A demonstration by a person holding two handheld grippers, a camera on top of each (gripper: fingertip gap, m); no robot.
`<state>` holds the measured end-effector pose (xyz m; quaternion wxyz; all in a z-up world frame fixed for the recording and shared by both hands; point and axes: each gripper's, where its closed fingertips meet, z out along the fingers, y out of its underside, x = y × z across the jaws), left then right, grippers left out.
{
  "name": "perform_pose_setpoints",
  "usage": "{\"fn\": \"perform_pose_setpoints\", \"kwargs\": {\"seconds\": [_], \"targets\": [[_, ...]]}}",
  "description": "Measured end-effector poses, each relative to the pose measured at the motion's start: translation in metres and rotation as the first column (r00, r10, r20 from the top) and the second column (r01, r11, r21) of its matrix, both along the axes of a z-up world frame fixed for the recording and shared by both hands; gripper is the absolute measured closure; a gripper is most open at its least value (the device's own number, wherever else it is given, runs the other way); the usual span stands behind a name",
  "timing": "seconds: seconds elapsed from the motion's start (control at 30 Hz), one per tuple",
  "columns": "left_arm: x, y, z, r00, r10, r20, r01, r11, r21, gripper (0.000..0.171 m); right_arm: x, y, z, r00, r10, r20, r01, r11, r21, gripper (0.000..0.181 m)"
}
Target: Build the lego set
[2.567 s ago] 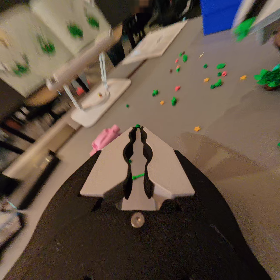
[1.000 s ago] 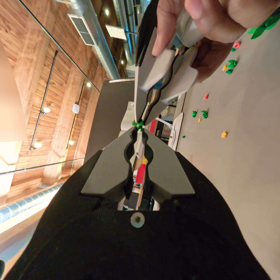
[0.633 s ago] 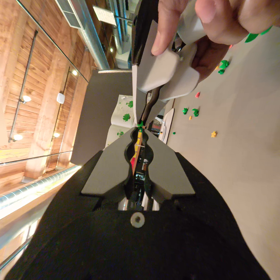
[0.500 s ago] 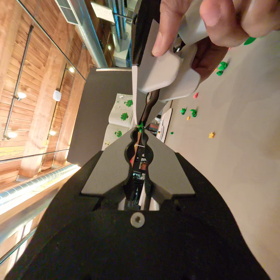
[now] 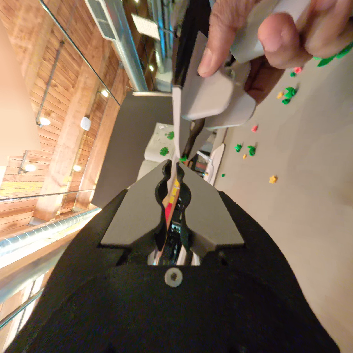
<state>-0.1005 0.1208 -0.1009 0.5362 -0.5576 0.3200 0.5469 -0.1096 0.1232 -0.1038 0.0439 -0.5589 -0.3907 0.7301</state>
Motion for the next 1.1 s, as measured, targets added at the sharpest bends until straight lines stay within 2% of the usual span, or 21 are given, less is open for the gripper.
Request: {"fn": "perform_pose_setpoints", "kwargs": {"seconds": [0.07, 0.1, 0.2, 0.3, 0.4, 0.5, 0.63, 0.73, 0.83, 0.97, 1.1], "targets": [[0.008, -0.004, 0.005, 0.999, -0.050, -0.003, 0.050, 0.998, 0.037, 0.171, 0.000, 0.004, 0.000, 1.000, -0.006, -0.005, 0.006, 1.000, -0.004, 0.178], [0.009, -0.004, 0.004, 0.998, -0.060, 0.036, 0.059, 0.998, 0.027, 0.171, 0.000, 0.005, 0.000, 1.000, -0.005, -0.004, 0.005, 1.000, -0.016, 0.178], [0.004, -0.005, 0.002, 0.971, -0.088, 0.222, 0.089, 0.996, 0.002, 0.171, 0.000, 0.006, -0.002, 1.000, -0.004, 0.000, 0.004, 1.000, -0.018, 0.177], [-0.022, -0.009, 0.008, 0.932, -0.053, 0.360, 0.052, 0.999, 0.010, 0.171, 0.002, 0.015, 0.003, 0.999, -0.025, -0.020, 0.025, 1.000, 0.002, 0.178], [-0.048, -0.011, -0.002, 0.850, -0.016, 0.527, 0.032, 0.999, -0.022, 0.171, 0.008, 0.036, 0.018, 0.993, -0.088, -0.077, 0.091, 0.995, 0.042, 0.177], [-0.061, -0.009, -0.017, 0.742, 0.014, 0.670, 0.045, 0.996, -0.070, 0.171, 0.023, 0.067, 0.041, 0.967, -0.190, -0.167, 0.209, 0.972, 0.104, 0.178], [-0.062, -0.005, -0.031, 0.608, 0.027, 0.794, 0.094, 0.990, -0.106, 0.169, 0.049, 0.111, 0.062, 0.896, -0.351, -0.273, 0.414, 0.883, 0.221, 0.177], [-0.062, -0.003, -0.036, 0.539, 0.027, 0.842, 0.118, 0.987, -0.107, 0.169, 0.060, 0.128, 0.065, 0.865, -0.395, -0.311, 0.480, 0.832, 0.277, 0.178], [-0.064, -0.002, -0.040, 0.506, 0.030, 0.862, 0.128, 0.986, -0.110, 0.169, 0.060, 0.116, 0.068, 0.870, -0.348, -0.350, 0.458, 0.833, 0.310, 0.178], [-0.065, -0.001, -0.045, 0.482, 0.034, 0.875, 0.139, 0.984, -0.115, 0.167, 0.048, 0.069, 0.060, 0.920, -0.189, -0.343, 0.325, 0.856, 0.402, 0.177], [-0.065, -0.001, -0.047, 0.464, 0.032, 0.885, 0.145, 0.983, -0.112, 0.167, 0.044, 0.048, 0.055, 0.932, -0.122, -0.342, 0.284, 0.832, 0.476, 0.177]]}}
